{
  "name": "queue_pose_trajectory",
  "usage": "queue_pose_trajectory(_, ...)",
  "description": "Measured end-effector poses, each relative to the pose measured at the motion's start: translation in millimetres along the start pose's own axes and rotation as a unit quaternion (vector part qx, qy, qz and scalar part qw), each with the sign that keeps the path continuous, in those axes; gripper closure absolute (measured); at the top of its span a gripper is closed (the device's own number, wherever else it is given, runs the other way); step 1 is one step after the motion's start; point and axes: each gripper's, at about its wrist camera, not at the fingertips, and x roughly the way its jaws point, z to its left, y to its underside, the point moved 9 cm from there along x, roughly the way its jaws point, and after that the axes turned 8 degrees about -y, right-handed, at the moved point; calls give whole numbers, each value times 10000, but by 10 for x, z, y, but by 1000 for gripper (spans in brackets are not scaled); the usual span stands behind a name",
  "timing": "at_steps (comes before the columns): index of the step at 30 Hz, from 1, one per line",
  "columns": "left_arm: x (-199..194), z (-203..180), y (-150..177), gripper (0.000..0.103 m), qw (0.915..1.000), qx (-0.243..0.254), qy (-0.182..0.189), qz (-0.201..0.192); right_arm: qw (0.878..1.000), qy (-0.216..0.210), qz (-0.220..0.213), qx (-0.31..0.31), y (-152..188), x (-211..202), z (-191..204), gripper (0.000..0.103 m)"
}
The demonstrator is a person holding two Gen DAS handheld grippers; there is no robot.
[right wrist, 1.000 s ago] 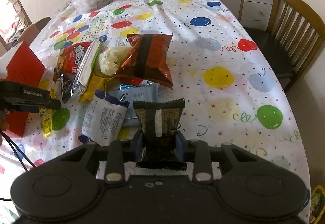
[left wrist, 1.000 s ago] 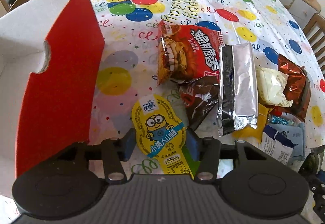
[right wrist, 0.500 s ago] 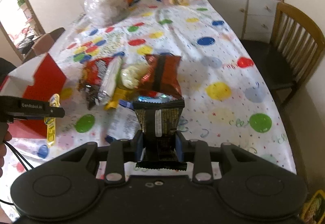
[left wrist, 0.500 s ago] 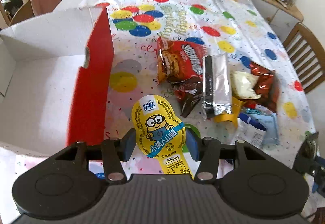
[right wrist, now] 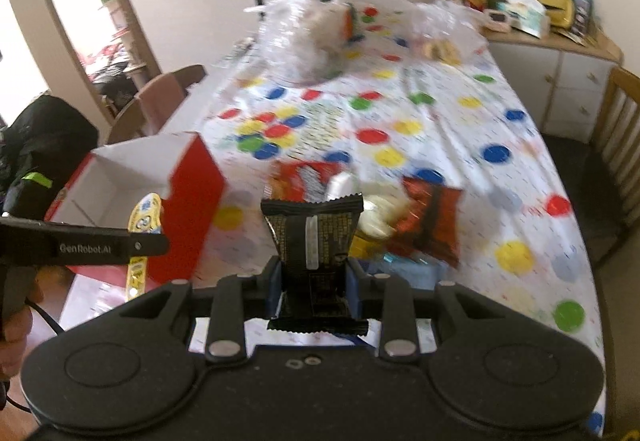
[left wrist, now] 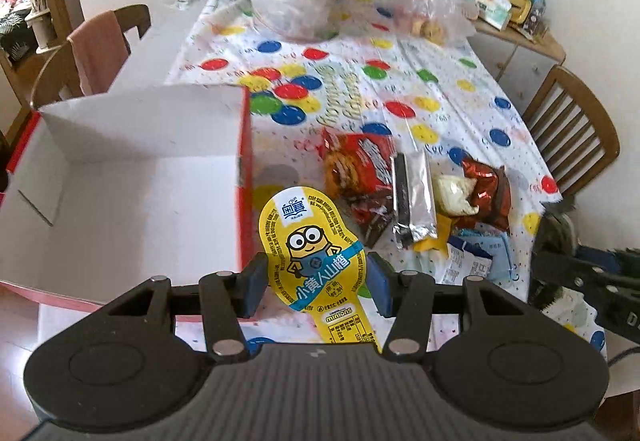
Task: Organize snacks
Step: 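Carry both held snacks over the open cardboard box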
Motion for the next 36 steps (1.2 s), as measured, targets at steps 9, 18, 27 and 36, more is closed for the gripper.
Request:
queue_pose_trajectory(9, -169, 620, -122, 52, 9996, -239, -87, -154, 9982, -354, 25, -476, -330, 356, 750, 72)
queue_pose_trajectory(18, -110, 1386, -256, 52, 9978, -347, -504, -236, 9953, -581, 273, -727, -434, 882, 1398, 72)
queue_pose_trajectory(27, 144, 2028, -301, 52, 9956, -196, -913, -81, 9929, -641, 614, -792, -432, 1462, 1854, 72)
queue_pose_trajectory(36, 545, 2360, -323, 52, 9930, 139, -1153, 201, 9881, -591, 1046, -965, -277, 1997, 2176, 72)
